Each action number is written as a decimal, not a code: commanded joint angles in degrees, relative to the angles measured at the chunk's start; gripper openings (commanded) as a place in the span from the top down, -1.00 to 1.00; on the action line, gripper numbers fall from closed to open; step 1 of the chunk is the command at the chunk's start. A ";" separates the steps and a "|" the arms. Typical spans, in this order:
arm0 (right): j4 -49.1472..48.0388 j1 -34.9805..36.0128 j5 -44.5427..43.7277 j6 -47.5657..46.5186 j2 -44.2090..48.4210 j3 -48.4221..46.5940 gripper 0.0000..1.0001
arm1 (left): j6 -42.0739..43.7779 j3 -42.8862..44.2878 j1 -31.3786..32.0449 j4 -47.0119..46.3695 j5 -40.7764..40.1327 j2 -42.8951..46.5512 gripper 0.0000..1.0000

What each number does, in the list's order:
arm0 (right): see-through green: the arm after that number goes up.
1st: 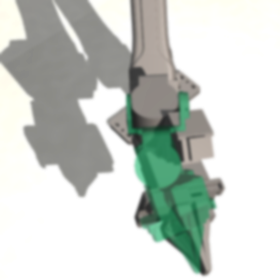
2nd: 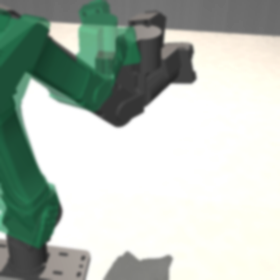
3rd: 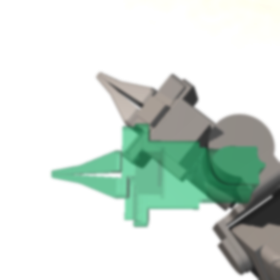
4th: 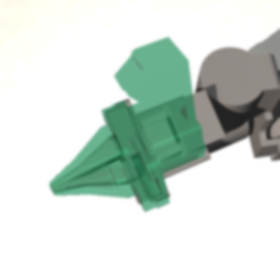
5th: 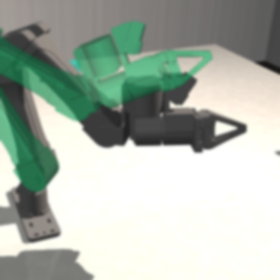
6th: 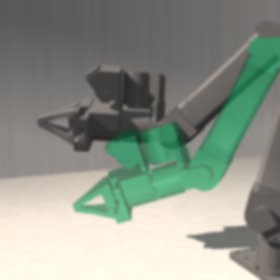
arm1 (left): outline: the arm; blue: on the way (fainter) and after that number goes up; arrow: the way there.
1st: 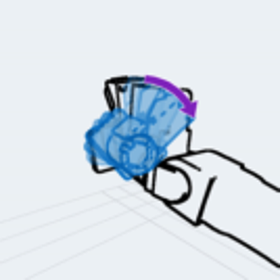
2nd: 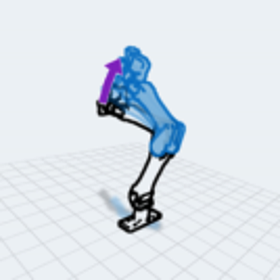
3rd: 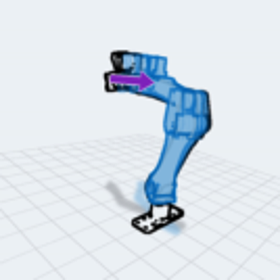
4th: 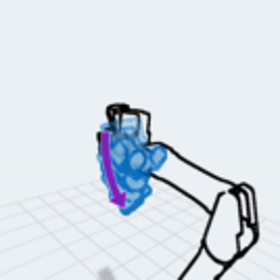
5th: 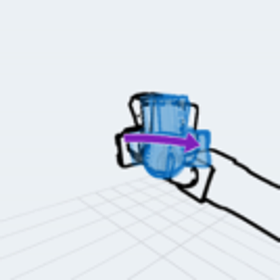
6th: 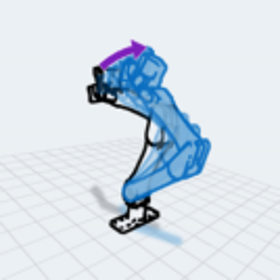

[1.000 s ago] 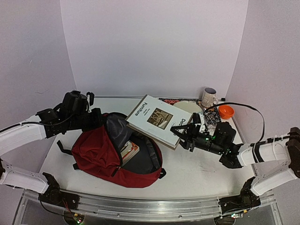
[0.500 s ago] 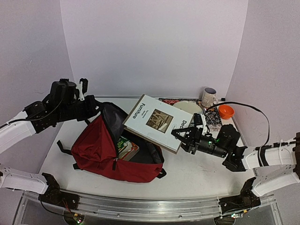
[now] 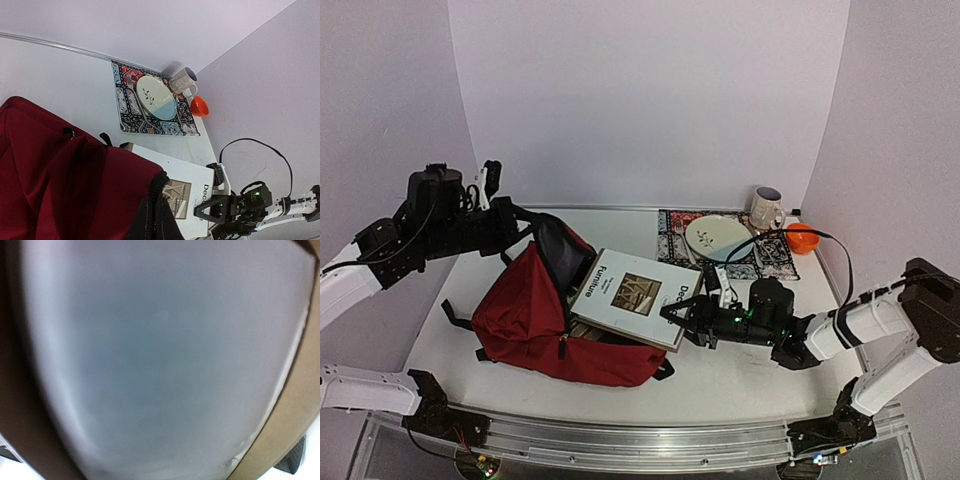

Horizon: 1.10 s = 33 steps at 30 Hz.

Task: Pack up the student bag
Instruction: Place the book in the largest pocket of the bag.

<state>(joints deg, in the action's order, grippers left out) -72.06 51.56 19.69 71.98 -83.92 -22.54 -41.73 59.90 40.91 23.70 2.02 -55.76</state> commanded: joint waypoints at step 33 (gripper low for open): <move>-10.19 9.84 -7.14 9.66 -16.75 -12.50 0.82 | -4.99 0.75 -0.12 -19.42 11.28 -1.27 1.00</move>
<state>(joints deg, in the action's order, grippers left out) -72.50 61.43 13.68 77.10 -98.10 -33.36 -49.34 57.52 40.93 12.95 5.42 -58.59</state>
